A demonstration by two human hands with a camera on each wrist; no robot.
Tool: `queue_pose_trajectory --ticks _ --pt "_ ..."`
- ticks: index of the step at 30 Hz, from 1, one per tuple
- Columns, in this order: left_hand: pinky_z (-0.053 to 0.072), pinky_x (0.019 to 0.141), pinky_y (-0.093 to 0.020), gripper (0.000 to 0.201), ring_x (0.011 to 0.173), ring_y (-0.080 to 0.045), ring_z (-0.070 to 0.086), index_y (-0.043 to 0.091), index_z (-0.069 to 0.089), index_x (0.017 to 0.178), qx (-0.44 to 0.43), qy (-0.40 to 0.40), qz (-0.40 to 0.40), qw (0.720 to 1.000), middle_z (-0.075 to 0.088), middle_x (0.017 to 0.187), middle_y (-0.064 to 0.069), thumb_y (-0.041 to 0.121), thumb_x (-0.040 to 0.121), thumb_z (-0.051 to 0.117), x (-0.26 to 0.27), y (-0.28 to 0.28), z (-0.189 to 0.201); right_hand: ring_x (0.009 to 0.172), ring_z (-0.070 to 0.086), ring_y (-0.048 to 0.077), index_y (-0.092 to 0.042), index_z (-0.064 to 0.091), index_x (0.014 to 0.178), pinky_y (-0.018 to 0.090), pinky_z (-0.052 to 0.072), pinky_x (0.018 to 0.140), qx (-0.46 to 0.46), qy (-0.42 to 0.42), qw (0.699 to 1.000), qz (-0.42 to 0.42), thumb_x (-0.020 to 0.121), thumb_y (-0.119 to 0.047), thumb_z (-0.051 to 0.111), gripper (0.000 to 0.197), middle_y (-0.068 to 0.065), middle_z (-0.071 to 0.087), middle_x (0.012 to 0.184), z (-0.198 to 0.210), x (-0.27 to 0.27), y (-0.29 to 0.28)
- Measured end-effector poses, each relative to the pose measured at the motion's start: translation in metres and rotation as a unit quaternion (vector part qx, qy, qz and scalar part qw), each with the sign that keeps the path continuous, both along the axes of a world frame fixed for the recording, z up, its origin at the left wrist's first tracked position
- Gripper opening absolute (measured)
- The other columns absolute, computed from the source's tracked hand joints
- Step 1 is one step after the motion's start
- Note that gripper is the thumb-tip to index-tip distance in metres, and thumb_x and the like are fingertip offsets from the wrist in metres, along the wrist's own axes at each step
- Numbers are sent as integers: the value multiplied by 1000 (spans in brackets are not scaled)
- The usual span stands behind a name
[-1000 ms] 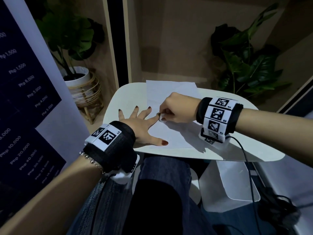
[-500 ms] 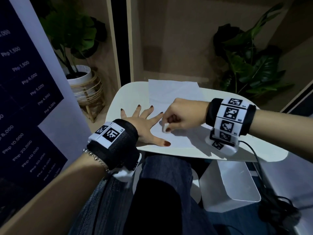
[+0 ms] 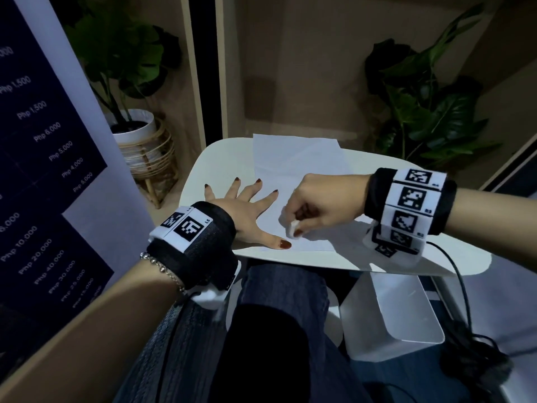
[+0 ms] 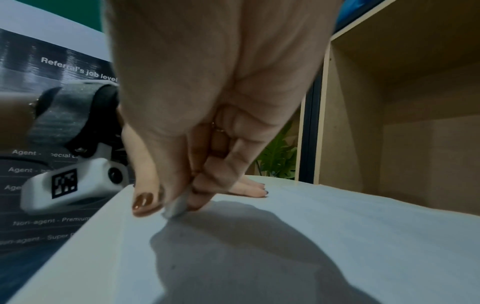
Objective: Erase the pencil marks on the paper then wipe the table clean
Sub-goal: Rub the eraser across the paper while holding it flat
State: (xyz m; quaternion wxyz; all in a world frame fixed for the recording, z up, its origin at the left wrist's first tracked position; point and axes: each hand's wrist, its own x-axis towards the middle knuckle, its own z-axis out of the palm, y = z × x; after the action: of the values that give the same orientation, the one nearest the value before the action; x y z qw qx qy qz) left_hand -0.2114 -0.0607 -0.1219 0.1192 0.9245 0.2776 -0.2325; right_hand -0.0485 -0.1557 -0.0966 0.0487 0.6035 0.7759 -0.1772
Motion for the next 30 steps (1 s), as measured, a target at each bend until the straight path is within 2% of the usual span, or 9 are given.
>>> queue_pose_trajectory --ticks 4,9,11,15,19,21,24,27,30 --pt "-9 110 -71 109 147 -23 -27 47 -18 149 0 -1 -3 1000 -28 159 12 87 71 47 0 0 0 72 58 13 -17 75 101 27 49 74 64 -61 995 -42 92 -30 66 19 -1 73 85 3 5 19" --pt "-9 110 -71 110 147 -22 -26 46 -17 150 3 3 0 1000 -28 159 12 87 70 47 -1 1 1 67 51 13 -12 75 98 17 39 64 114 -33 993 -29 93 -27 65 19 4 73 83 -7 -3 17" --pt "-8 110 -71 112 147 -21 -27 47 -19 149 -2 0 -1 1000 -28 159 13 88 68 47 0 1 0 64 53 13 -11 74 92 13 39 62 87 3 996 -1 92 -30 67 20 3 72 77 -9 -5 5" --pt "-8 110 -71 110 147 -22 -27 47 -18 149 -1 -1 -2 1000 -29 158 13 87 70 47 -2 0 0 70 60 11 -18 75 91 23 49 70 -8 1 1000 -12 90 -34 70 17 -5 72 78 0 4 0" --pt "-7 111 -70 111 147 -22 -27 47 -18 149 -1 -3 -4 1000 -29 159 13 87 70 48 -2 1 -1 68 53 12 -13 75 96 22 40 67 80 -73 993 -50 92 -29 66 19 1 72 82 0 11 14" --pt "-7 111 -71 111 147 -22 -27 48 -19 149 -1 -3 -3 1000 -29 158 13 87 69 48 -1 2 -1 72 58 18 -11 74 95 24 42 68 112 -74 990 -51 93 -25 64 17 4 72 83 -5 8 12" --pt "-6 111 -70 111 147 -22 -27 48 -18 149 -3 -1 -5 1000 -29 158 13 87 69 48 -2 1 0 71 60 19 -13 73 91 31 49 70 74 -19 997 -11 93 -31 65 19 3 71 79 -9 2 -3" --pt "-7 112 -70 112 147 -22 -27 49 -18 149 2 -3 -10 1000 -28 159 12 88 68 48 -3 1 -1 72 63 14 -18 73 89 29 51 72 -14 8 1000 3 92 -34 68 17 -4 72 80 -2 10 -14" --pt "-9 111 -70 113 147 -23 -27 48 -18 149 7 -7 -13 1000 -28 159 12 89 67 47 -4 2 -3 69 59 13 -18 73 89 30 50 71 33 -30 999 -16 92 -29 67 13 -4 72 79 0 20 -16"
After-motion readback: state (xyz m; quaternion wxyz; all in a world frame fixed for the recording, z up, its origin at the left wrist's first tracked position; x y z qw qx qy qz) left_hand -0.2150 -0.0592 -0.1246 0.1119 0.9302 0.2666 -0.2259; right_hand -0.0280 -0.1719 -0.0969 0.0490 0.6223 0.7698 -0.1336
